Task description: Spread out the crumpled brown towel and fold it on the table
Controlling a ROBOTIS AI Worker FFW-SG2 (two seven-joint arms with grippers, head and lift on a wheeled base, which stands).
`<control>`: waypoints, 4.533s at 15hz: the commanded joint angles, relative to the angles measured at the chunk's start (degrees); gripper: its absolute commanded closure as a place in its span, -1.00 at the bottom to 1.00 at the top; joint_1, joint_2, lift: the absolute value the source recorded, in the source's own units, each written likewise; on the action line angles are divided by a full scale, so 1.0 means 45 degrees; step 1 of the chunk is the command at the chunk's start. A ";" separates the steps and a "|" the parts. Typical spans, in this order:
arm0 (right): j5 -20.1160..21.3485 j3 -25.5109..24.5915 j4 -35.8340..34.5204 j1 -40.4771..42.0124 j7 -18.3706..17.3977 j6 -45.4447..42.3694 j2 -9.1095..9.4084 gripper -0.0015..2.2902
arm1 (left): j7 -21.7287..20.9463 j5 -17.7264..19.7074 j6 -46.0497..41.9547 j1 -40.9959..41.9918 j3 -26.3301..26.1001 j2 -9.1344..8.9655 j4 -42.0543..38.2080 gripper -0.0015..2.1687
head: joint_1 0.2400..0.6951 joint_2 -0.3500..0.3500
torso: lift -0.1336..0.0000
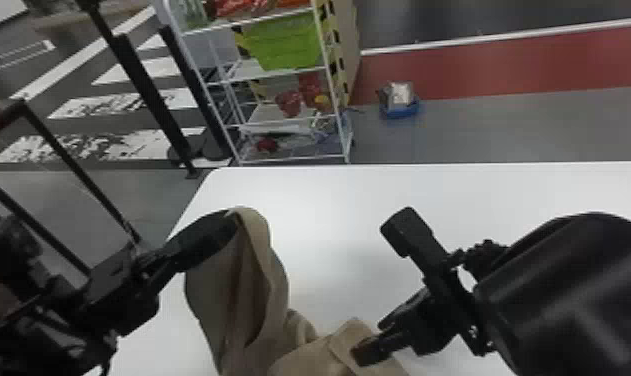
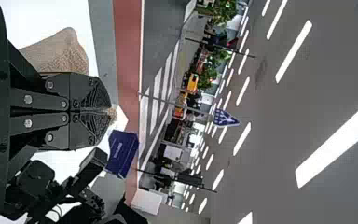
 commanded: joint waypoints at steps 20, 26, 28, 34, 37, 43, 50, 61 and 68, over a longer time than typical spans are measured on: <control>0.0871 0.2344 -0.1377 -0.0301 -0.0921 0.0244 0.0109 -0.64 | -0.0229 0.0788 0.0039 0.0384 0.0443 -0.0033 -0.0175 0.69 | 1.00 1.00 | -0.85; 0.1125 0.2852 -0.0264 -0.0458 -0.0960 -0.0498 0.0109 -0.44 | -0.0268 0.0905 0.0000 0.0540 0.0501 -0.0033 -0.0214 0.69 | 1.00 1.00 | -0.85; 0.1184 0.3028 -0.0244 -0.0458 -0.0980 -0.0654 0.0109 0.00 | -0.0307 0.0964 0.0000 0.0560 0.0579 -0.0033 -0.0195 0.69 | 1.00 1.00 | -0.85; 0.1399 0.2813 -0.1885 -0.0243 -0.1331 -0.0186 0.0109 -0.07 | -0.0327 0.1159 0.0000 0.0560 0.0814 -0.0033 -0.0312 0.69 | 1.00 1.00 | -0.85; 0.1711 0.2793 -0.1983 -0.0184 -0.1390 0.0049 0.0109 0.14 | -0.0307 0.1140 0.0039 0.0560 0.0814 -0.0033 -0.0390 0.69 | 1.00 1.00 | -0.85; 0.0129 -0.0527 -0.5986 0.1769 -0.1429 0.0205 0.0059 0.31 | 0.0181 0.2019 0.0039 0.0560 0.1829 -0.0033 -0.0624 0.70 | 1.00 1.00 | -0.85; -0.3582 -0.9082 -1.0947 0.6124 -0.0804 -0.0342 -0.1875 0.31 | 0.1021 0.2663 0.0195 0.0560 0.2493 -0.0033 -0.1269 0.72 | 1.00 1.00 | -0.85; -1.0437 -1.9589 -1.2940 0.8156 0.0798 0.0283 0.0109 0.31 | 0.1470 0.3816 0.1133 0.0501 0.3958 -0.0033 -0.1562 0.72 | 1.00 0.67 | -0.85; -1.5398 -2.5664 -1.3369 0.8468 0.1892 0.1911 0.0109 0.31 | -0.1186 0.5456 0.5586 0.0384 0.6927 -0.0033 -0.1601 0.72 | 1.00 0.76 | -0.85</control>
